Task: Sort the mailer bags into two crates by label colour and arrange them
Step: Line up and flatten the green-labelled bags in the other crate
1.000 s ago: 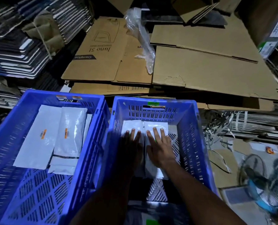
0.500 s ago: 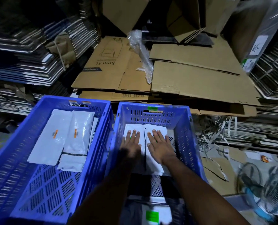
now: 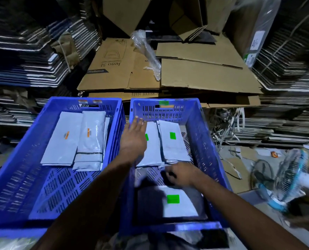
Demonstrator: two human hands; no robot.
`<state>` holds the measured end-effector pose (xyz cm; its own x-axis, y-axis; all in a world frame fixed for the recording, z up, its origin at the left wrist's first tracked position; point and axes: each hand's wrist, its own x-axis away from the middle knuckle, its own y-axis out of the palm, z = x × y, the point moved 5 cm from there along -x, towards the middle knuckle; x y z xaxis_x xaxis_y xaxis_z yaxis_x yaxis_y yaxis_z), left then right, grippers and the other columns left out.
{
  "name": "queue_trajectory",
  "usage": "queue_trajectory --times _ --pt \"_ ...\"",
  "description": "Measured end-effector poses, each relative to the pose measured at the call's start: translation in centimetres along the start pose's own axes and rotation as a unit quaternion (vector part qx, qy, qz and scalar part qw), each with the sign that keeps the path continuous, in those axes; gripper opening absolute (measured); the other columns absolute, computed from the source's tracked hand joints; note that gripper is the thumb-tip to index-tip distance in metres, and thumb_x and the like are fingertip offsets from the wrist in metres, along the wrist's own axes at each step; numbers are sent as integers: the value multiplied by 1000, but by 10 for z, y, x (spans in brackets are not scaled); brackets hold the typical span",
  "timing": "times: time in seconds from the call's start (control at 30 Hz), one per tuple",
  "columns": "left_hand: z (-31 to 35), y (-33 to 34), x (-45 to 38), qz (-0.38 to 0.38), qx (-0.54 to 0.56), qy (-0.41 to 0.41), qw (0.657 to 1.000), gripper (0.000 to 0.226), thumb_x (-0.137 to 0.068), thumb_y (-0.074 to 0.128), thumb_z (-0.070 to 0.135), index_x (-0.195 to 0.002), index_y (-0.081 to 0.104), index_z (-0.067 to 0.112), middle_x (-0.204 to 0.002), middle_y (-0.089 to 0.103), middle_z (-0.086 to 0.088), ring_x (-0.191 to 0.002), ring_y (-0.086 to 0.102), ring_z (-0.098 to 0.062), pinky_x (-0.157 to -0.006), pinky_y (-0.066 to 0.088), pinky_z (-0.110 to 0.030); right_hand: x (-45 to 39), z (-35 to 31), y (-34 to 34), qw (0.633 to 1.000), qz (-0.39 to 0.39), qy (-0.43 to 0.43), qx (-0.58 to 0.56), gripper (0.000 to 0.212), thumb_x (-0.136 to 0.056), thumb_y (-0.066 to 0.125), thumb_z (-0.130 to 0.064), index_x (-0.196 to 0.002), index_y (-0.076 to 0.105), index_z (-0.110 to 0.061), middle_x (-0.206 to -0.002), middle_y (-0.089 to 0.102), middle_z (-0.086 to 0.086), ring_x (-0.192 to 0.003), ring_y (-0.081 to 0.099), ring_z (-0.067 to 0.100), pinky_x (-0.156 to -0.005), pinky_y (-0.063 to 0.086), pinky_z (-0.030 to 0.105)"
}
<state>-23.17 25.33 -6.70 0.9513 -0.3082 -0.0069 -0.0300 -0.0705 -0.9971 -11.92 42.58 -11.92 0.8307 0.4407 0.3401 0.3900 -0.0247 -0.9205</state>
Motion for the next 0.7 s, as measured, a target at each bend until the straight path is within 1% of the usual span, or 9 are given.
queue_trajectory --times 0.07,0.13,0.27,0.33,0.43,0.5,0.57,0.63,0.7 --pt "-9 1 6 0 59 -1 998 64 -102 35 37 -157 16 12 -165 17 -5 -154 -4 -23 -124 9 -43 7 4 26 993 -119 16 6 28 -87 63 -37 -104 67 -15 -107 71 14 -99 66 33 -81 53 36" --pt "-12 3 7 -3 124 5 992 66 -101 38 45 -156 21 13 -162 27 -4 -153 -6 -22 -124 12 -42 13 5 37 985 -169 22 -34 27 -85 71 -29 -105 71 -10 -107 72 14 -101 66 30 -83 51 32" --pt "-13 0 10 9 191 -26 981 71 -100 32 59 -155 27 16 -161 30 0 -153 -8 -15 -122 18 -44 15 5 31 983 -128 32 -129 23 -78 82 -23 -95 73 -10 -98 75 6 -93 68 23 -77 45 25" --pt "-13 -4 13 19 206 -35 978 71 -100 28 61 -155 28 17 -161 29 -1 -153 -6 -14 -121 19 -45 16 3 34 980 -133 28 -143 27 -74 86 -27 -94 75 -12 -96 76 5 -90 68 20 -74 43 23" --pt "-14 -5 13 28 216 -38 975 69 -100 30 60 -154 29 17 -162 28 -2 -153 -3 -15 -120 22 -46 17 -1 40 971 -150 11 -187 26 -66 91 -19 -85 78 -9 -83 73 0 -73 65 11 -70 45 19" --pt "-15 -2 12 27 210 -36 977 70 -100 28 61 -154 28 17 -162 27 -1 -153 -2 -15 -121 21 -46 18 -2 37 961 -151 6 -231 21 -67 89 -12 -84 78 -6 -71 66 -9 -63 56 -1 -65 42 14" --pt "-15 -2 12 28 206 -35 977 69 -100 29 60 -155 24 18 -164 21 0 -154 -1 -17 -122 19 -45 21 0 29 949 -143 11 -282 12 -73 84 -7 -82 75 -8 -67 62 -14 -61 52 -4 -65 42 15" --pt "-16 -4 13 41 220 -44 974 67 -101 31 57 -156 21 19 -166 14 0 -154 1 -19 -123 18 -44 25 1 13 938 -121 3 -325 16 -80 77 -5 -76 67 -17 -67 56 -12 -61 49 -2 -63 40 17" --pt "-20 -3 15 51 264 -67 961 68 -102 33 54 -158 15 20 -167 8 1 -154 2 -20 -124 14 -41 30 2 -6 917 -92 -6 -388 22 -84 73 -2 -74 59 -18 -67 49 -7 -57 43 4 -55 36 20"
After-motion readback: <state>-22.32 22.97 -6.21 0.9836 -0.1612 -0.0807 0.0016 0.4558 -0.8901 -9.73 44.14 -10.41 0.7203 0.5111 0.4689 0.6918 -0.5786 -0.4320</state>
